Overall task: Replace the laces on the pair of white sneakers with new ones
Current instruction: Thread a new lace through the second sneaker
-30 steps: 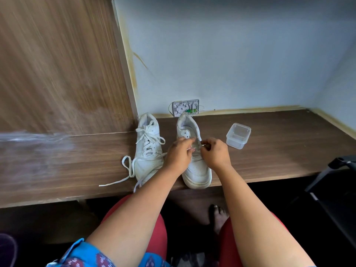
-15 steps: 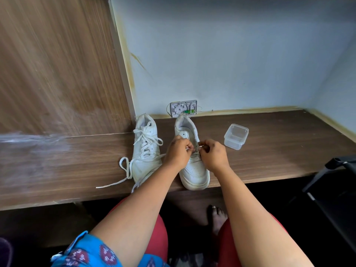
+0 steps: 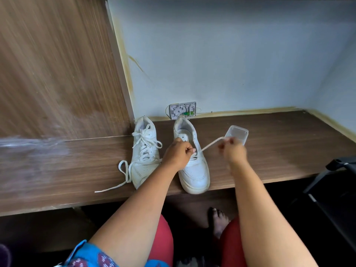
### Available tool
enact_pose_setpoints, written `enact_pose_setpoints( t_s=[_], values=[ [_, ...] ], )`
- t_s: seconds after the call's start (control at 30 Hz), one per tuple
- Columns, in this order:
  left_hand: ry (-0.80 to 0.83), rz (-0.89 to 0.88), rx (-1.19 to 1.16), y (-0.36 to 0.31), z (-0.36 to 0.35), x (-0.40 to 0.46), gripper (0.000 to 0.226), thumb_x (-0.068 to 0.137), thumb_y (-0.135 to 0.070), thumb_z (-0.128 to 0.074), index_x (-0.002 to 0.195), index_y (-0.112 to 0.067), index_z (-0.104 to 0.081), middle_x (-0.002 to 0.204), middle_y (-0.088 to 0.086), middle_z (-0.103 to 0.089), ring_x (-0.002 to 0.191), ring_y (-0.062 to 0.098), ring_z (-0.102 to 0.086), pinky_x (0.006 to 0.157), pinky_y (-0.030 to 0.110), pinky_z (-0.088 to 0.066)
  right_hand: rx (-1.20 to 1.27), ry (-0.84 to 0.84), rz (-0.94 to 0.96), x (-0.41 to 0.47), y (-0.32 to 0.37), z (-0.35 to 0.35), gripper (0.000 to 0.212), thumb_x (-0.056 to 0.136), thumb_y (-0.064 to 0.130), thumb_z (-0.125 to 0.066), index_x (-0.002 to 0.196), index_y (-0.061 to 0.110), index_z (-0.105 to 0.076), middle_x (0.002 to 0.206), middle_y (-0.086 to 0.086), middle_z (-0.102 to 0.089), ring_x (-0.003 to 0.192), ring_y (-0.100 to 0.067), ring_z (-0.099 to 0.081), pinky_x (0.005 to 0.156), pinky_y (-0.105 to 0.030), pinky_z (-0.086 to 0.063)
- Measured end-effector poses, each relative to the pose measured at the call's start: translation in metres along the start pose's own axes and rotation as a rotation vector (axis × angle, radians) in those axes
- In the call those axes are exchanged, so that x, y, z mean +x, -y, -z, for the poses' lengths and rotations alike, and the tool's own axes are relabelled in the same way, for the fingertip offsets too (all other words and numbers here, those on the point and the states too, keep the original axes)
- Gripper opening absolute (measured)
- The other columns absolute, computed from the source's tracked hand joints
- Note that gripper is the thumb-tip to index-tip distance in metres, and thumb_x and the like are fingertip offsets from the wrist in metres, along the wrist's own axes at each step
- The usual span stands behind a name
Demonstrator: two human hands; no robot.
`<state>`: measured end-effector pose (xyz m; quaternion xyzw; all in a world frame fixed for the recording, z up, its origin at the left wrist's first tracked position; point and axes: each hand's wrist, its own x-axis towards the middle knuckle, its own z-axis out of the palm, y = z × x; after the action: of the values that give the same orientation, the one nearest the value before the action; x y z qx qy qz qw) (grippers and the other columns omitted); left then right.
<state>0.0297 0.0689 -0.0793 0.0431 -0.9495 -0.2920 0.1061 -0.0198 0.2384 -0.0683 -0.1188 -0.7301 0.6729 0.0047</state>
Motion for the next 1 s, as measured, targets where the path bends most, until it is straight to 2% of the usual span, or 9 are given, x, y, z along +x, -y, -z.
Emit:
enact_pose_setpoints(
  t_s=[0.07,0.13,0.3,0.4,0.57,0.67,0.77,0.87,1.0],
  values=[
    [0.040,0.000,-0.001,-0.001,0.001,-0.001,0.022,0.093,-0.033,-0.061,0.097,-0.013,-0.068,0.097,-0.003,-0.045,0.089,0.016,-0.054,0.079,0.027,-0.043,0.675,-0.048,-0.190,0.007,0.013,0.013,0.017,0.100,0.004,-0.036,0.094,0.013,-0.049,0.088,-0.013,-0.063,0.080,-0.024,-0.066,0.081,-0.040,-0.056],
    [0.082,-0.001,0.000,-0.002,0.001,-0.001,0.025,0.093,-0.034,-0.060,0.100,-0.012,-0.067,0.102,-0.001,-0.044,0.093,0.017,-0.055,0.087,0.030,-0.045,0.804,0.062,-0.289,0.003,0.015,0.011,0.013,0.102,0.010,-0.037,0.095,0.013,-0.049,0.075,-0.007,-0.057,0.062,-0.016,-0.060,0.064,-0.030,-0.053],
    [0.093,0.015,-0.095,-0.001,0.000,-0.001,0.018,0.091,-0.028,-0.064,0.095,-0.010,-0.067,0.101,-0.001,-0.040,0.092,0.014,-0.048,0.085,0.025,-0.039,-0.666,0.387,0.279,-0.008,-0.008,-0.009,0.027,0.090,0.040,-0.062,0.095,0.014,-0.063,0.089,-0.003,-0.062,0.080,-0.017,-0.055,0.071,-0.028,-0.042],
    [0.116,0.034,-0.117,-0.002,0.002,-0.002,0.017,0.093,-0.027,-0.061,0.095,-0.011,-0.066,0.102,-0.001,-0.040,0.094,0.015,-0.049,0.088,0.026,-0.039,-0.630,0.437,0.296,-0.007,-0.003,-0.003,0.015,0.092,0.025,-0.061,0.094,0.011,-0.067,0.088,-0.002,-0.063,0.085,-0.018,-0.057,0.071,-0.027,-0.041],
    [0.166,0.042,-0.114,-0.002,0.003,-0.002,0.019,0.095,-0.027,-0.058,0.100,-0.010,-0.066,0.107,-0.001,-0.038,0.100,0.016,-0.052,0.090,0.021,-0.036,0.281,0.081,-0.144,-0.002,0.020,0.016,0.023,0.101,0.021,-0.045,0.081,0.017,-0.054,0.077,-0.004,-0.052,0.071,-0.013,-0.045,0.070,-0.025,-0.038],
    [0.171,0.053,-0.130,-0.001,0.002,-0.002,0.017,0.095,-0.026,-0.058,0.098,-0.010,-0.065,0.108,0.000,-0.038,0.106,0.019,-0.052,0.093,0.022,-0.037,-0.120,0.345,0.085,-0.010,0.013,0.000,0.016,0.095,0.024,-0.053,0.081,0.017,-0.053,0.071,0.001,-0.050,0.065,-0.015,-0.043,0.056,-0.024,-0.037],
    [0.163,0.062,-0.143,0.000,0.001,-0.001,0.017,0.095,-0.027,-0.058,0.099,-0.012,-0.066,0.107,-0.001,-0.038,0.109,0.021,-0.051,0.096,0.026,-0.038,-0.729,0.430,0.282,-0.013,-0.005,-0.011,0.027,0.087,0.043,-0.064,0.094,0.017,-0.060,0.084,0.002,-0.059,0.081,-0.016,-0.056,0.068,-0.028,-0.040],
    [0.179,0.069,-0.152,-0.001,0.003,-0.002,0.019,0.095,-0.029,-0.057,0.101,-0.013,-0.065,0.108,-0.001,-0.038,0.109,0.019,-0.050,0.099,0.028,-0.039,-0.406,0.315,0.172,-0.010,0.002,-0.003,0.020,0.093,0.035,-0.059,0.101,0.018,-0.064,0.085,0.003,-0.061,0.086,-0.018,-0.060,0.062,-0.024,-0.042],
    [0.200,0.069,-0.174,0.001,0.004,-0.003,0.019,0.096,-0.030,-0.056,0.101,-0.014,-0.065,0.110,-0.001,-0.038,0.111,0.019,-0.051,0.101,0.030,-0.039,0.314,-0.110,-0.143,0.008,0.018,0.020,0.024,0.101,0.033,-0.045,0.113,0.017,-0.057,0.078,0.003,-0.053,0.056,-0.009,-0.040,0.047,-0.021,-0.031]
  ],
)
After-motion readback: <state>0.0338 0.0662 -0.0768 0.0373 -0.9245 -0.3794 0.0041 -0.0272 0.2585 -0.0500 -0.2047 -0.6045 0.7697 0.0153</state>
